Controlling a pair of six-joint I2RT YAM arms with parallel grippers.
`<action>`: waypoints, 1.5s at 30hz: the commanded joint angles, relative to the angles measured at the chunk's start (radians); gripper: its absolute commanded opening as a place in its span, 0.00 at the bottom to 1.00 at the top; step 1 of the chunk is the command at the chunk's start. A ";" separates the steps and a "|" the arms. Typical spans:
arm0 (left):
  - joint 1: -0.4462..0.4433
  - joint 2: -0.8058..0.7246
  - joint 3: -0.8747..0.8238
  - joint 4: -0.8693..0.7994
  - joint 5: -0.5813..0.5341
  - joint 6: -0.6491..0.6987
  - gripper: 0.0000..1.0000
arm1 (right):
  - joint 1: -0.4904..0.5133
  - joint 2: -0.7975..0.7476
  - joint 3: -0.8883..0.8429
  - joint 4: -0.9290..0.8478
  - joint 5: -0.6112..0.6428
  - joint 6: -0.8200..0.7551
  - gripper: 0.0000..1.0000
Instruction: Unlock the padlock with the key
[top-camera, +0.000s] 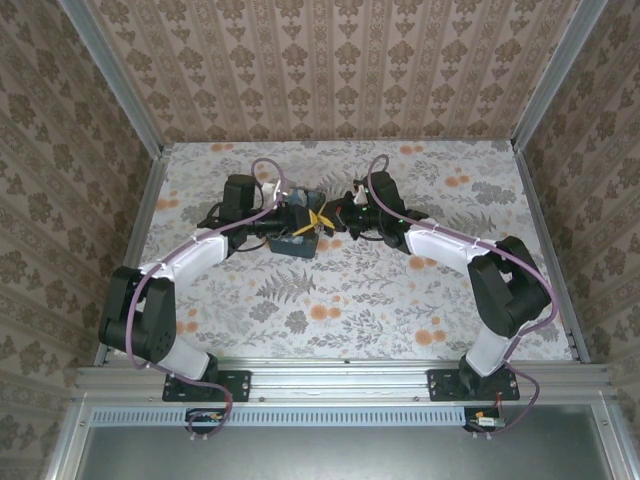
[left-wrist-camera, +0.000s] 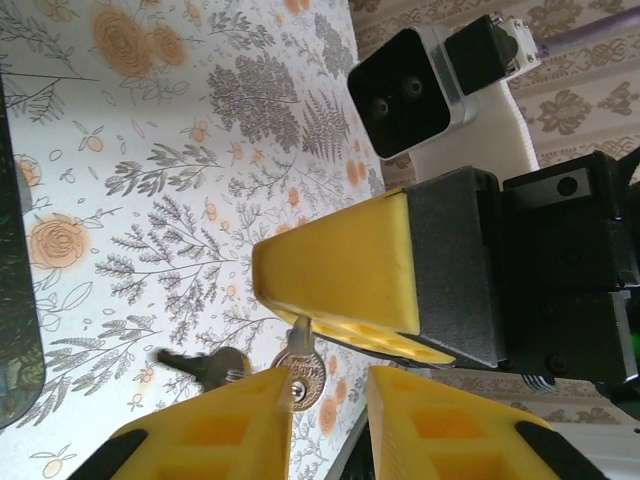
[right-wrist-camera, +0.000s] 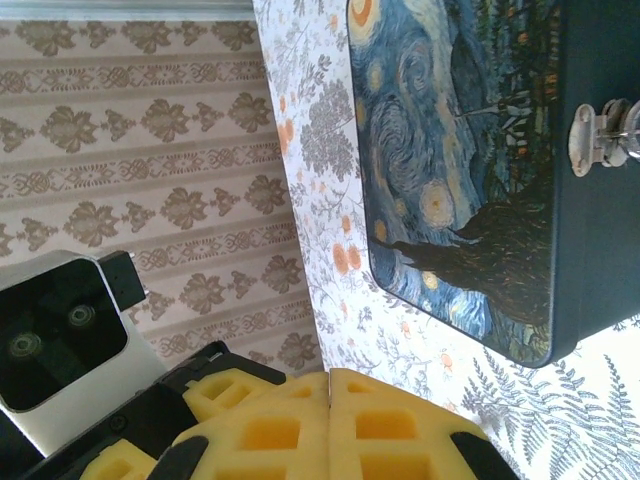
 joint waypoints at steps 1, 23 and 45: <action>0.003 0.021 -0.016 0.071 0.078 -0.028 0.26 | 0.002 0.010 0.045 0.013 -0.063 -0.062 0.00; 0.071 -0.046 0.051 -0.203 0.124 0.289 0.35 | -0.024 0.050 0.132 -0.132 -0.411 -0.480 0.00; 0.052 -0.038 -0.058 0.113 0.269 0.128 0.30 | -0.037 0.095 0.163 -0.006 -0.493 -0.425 0.00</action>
